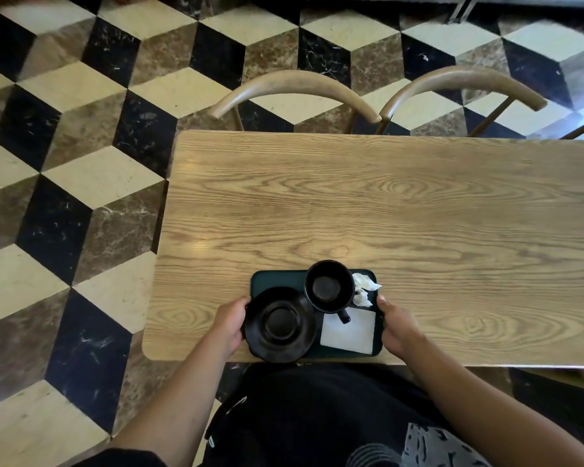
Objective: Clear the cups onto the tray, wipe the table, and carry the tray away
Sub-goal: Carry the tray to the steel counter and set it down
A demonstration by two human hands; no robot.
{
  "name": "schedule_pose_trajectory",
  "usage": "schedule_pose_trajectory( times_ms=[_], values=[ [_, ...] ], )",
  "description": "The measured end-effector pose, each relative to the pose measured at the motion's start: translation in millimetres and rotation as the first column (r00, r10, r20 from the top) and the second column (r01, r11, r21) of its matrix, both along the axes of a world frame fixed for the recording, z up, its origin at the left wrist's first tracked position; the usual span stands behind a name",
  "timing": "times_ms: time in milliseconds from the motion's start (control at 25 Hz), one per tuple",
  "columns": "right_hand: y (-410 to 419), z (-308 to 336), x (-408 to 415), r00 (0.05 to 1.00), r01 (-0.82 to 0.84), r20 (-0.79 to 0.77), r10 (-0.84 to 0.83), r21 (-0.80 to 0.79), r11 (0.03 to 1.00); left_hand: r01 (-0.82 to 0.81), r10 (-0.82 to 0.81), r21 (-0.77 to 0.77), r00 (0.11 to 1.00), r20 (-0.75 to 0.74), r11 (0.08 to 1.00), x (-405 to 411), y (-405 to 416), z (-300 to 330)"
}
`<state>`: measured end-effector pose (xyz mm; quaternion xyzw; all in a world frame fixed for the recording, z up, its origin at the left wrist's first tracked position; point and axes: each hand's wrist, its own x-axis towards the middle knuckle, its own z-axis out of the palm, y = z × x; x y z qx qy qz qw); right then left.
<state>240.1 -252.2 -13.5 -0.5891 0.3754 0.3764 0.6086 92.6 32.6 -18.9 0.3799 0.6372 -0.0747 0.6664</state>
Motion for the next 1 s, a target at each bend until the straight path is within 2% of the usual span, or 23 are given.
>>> schedule_pose_trajectory(
  times_ms=[280, 480, 720, 1000],
  values=[
    [14.1, 13.4, -25.5, 1.000, -0.022, 0.018, 0.022, 0.000, 1.000, 0.022, -0.022, 0.018, 1.000, 0.018, 1.000, -30.9, 12.7, 10.8],
    [31.1, 19.0, -41.2, 0.997, -0.080, 0.014, 0.079, 0.020, 0.997, -0.039, 0.038, 0.026, 0.998, 0.042, 0.999, -59.7, 15.2, 24.0],
    [51.4, 24.0, -44.6, 0.957, -0.290, 0.014, 0.289, 0.072, 0.954, -0.246, 0.245, 0.022, 0.969, 0.026, 0.969, -109.2, -6.7, 44.0],
    [79.6, 23.3, -66.2, 0.823, -0.568, 0.008, 0.568, -0.006, 0.823, -0.426, 0.427, 0.030, 0.904, 0.005, 0.904, -184.9, -60.7, 62.9]
  ],
)
